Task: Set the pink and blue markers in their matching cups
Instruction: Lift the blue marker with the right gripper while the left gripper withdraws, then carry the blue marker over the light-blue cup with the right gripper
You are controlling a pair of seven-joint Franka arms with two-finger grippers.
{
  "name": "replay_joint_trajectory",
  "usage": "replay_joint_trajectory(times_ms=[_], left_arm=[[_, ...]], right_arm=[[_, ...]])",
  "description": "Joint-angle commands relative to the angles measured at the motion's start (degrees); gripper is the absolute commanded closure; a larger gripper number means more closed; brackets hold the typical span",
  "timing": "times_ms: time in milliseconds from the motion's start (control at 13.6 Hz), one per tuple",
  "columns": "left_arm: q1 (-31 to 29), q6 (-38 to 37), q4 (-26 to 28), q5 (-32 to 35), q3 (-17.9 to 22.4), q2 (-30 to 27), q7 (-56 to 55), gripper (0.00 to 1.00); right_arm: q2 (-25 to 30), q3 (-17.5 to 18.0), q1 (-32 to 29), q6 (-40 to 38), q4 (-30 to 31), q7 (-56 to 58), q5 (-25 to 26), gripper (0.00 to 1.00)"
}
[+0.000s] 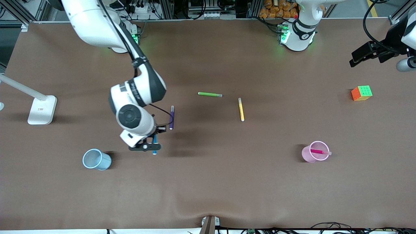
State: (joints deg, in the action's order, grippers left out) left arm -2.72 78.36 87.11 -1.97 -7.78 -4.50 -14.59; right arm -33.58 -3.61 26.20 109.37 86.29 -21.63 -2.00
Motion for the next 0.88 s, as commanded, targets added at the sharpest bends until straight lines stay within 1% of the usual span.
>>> replay_joint_trajectory(times_ms=[0,294,515,736,810], left_arm=[[-0.4,-0.5,3.0,-1.2,-0.1,-2.3,1.3,0.00],[-0.3,-0.7,3.7,-1.1,-0.5,-2.4,1.1,0.00],[-0.3,-1.4,3.4,-1.0,-0.8,-2.1,0.5,0.00],[-0.3,-1.4,3.6,-0.4,-1.6,-1.7,0.1,0.00],[-0.3,-1.5,3.7,-0.3,-1.6,-1.6,0.0,0.00]], right_arm=[[2.3,1.0,-3.5,-3.4,0.9,-0.3,-0.3,1.00],[3.4,1.1,-8.8,-8.1,0.7,-0.2,-2.4,1.00],[3.3,1.0,-10.9,-10.8,-1.2,-0.6,-2.6,1.00],[2.8,1.0,-15.5,-15.8,-4.5,-0.4,-5.5,1.00],[2.6,0.9,-17.0,-17.2,-5.8,-0.4,-5.6,1.00]])
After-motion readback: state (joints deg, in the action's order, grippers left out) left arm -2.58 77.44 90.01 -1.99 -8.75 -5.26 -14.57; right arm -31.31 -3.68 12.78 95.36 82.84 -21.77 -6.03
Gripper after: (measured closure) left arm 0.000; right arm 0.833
